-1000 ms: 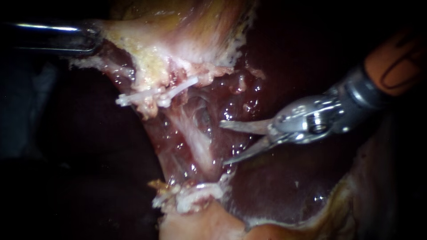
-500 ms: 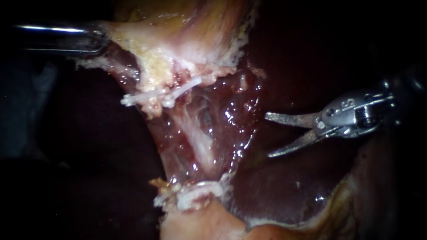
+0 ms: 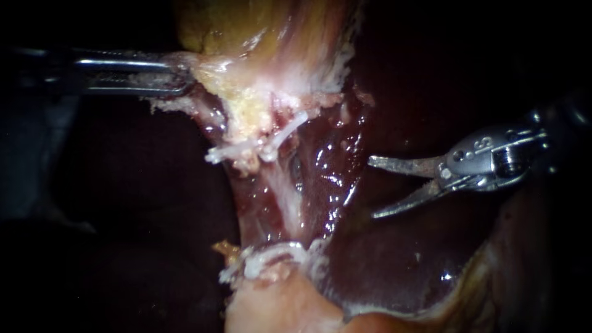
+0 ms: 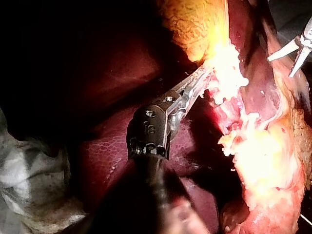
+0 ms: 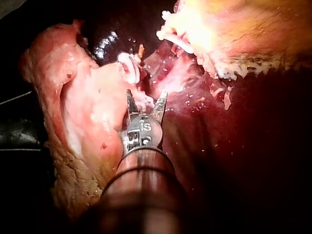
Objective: Go back from the cut right tube
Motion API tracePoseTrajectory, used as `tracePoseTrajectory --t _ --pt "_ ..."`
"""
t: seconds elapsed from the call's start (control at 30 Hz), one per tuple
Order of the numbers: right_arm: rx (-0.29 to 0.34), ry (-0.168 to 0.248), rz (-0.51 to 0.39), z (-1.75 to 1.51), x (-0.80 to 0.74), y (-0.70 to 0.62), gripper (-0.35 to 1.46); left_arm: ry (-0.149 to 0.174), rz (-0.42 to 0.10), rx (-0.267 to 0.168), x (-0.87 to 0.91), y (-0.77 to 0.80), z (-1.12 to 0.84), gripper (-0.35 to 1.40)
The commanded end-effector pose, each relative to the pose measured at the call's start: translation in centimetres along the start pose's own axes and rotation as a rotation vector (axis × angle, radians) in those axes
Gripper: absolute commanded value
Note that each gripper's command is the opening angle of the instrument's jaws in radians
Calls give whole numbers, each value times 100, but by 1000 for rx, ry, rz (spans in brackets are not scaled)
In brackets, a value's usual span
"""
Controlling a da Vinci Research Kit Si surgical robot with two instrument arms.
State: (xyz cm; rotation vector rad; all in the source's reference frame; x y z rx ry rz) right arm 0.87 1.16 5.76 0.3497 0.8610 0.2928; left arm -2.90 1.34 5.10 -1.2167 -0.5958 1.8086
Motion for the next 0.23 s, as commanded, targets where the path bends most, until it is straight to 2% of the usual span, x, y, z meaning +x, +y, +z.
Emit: tracePoseTrajectory --t 0.03,0.23 --pt "-1 0 -2 -1 1 0 145 -1 -1 1 0 0 0 -35" --pt "0 0 -2 -2 1 1 145 -1 0 0 0 0 1 -35"
